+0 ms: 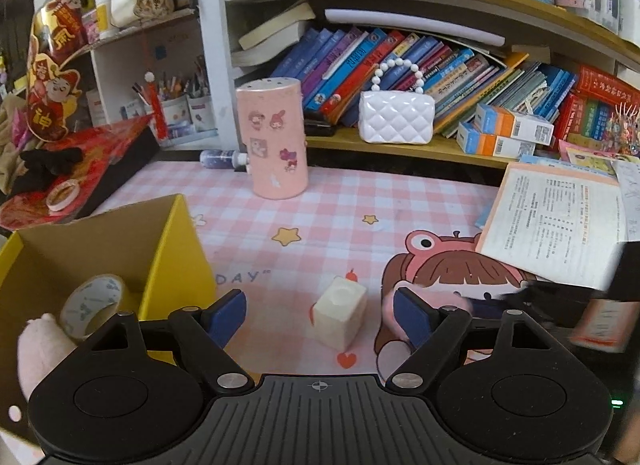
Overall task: Organize objects
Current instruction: 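Grasp the pink plush chick with the right tool while the left tool grasps the white cube, then carry the chick in the right tool while the left tool carries the white cube over the box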
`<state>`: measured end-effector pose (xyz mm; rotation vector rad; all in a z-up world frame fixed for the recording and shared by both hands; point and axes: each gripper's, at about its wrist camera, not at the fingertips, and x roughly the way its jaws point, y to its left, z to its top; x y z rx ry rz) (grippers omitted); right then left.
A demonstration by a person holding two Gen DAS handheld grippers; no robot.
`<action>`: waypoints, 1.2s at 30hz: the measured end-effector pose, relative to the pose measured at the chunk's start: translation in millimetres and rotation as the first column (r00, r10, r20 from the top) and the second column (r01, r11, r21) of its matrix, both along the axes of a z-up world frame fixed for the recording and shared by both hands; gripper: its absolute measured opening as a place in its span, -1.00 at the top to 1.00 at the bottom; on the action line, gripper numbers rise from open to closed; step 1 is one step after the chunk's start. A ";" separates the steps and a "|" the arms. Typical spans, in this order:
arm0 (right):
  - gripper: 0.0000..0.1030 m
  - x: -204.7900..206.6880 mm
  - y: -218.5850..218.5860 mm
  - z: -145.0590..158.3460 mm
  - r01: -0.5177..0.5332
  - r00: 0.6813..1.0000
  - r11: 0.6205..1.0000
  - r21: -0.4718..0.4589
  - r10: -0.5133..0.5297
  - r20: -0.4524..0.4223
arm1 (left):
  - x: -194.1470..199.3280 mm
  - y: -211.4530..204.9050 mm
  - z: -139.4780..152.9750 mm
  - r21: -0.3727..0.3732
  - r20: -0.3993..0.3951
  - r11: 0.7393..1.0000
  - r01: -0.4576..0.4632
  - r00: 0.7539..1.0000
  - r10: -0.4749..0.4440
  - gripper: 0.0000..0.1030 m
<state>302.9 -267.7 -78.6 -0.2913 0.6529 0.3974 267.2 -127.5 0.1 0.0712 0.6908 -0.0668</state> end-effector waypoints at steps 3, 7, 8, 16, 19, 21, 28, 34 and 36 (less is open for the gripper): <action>0.00 -13.1 -23.1 7.1 0.111 0.994 0.993 0.025 -0.111 -0.012 | 13.0 -12.0 -14.3 0.013 -0.024 1.000 -0.012 1.000 0.013 -0.48; 0.00 -35.2 -49.6 17.0 0.207 0.978 0.977 0.050 -0.205 -0.029 | 36.4 -18.5 -41.1 -0.007 -0.088 0.997 -0.076 0.993 0.075 -0.35; 0.00 -41.0 -54.1 19.9 0.218 0.976 0.975 0.054 -0.216 -0.029 | 41.2 -19.8 -47.1 -0.003 -0.095 0.997 -0.081 0.992 0.080 -0.30; 0.00 -80.3 -67.7 41.8 0.290 0.957 0.953 0.082 -0.288 -0.036 | 56.3 -25.0 -71.6 0.019 -0.100 0.997 -0.069 0.992 0.071 0.19; 0.00 -89.7 -67.5 43.8 0.303 0.952 0.949 0.090 -0.299 -0.061 | 51.6 -20.8 -68.4 -0.006 -0.091 0.998 -0.059 0.994 0.058 0.42; 0.00 -97.1 -65.6 44.2 0.313 0.949 0.944 0.101 -0.306 -0.076 | 43.9 -16.9 -64.1 -0.026 -0.082 0.999 -0.046 0.996 0.044 0.51; 0.00 -121.0 -54.8 43.4 0.380 0.922 0.917 0.120 -0.366 -0.124 | -10.4 1.6 -34.5 -0.122 -0.053 0.993 0.007 0.999 -0.013 0.58; -0.01 -140.3 -31.0 38.8 0.384 0.916 0.918 0.102 -0.364 -0.170 | -78.6 30.9 -19.1 -0.162 -0.056 0.985 0.060 0.996 -0.070 0.58; -0.01 -150.4 -19.6 40.2 0.381 0.916 0.918 0.110 -0.359 -0.178 | -101.9 44.3 -17.2 -0.164 -0.065 0.985 0.051 0.996 -0.062 0.58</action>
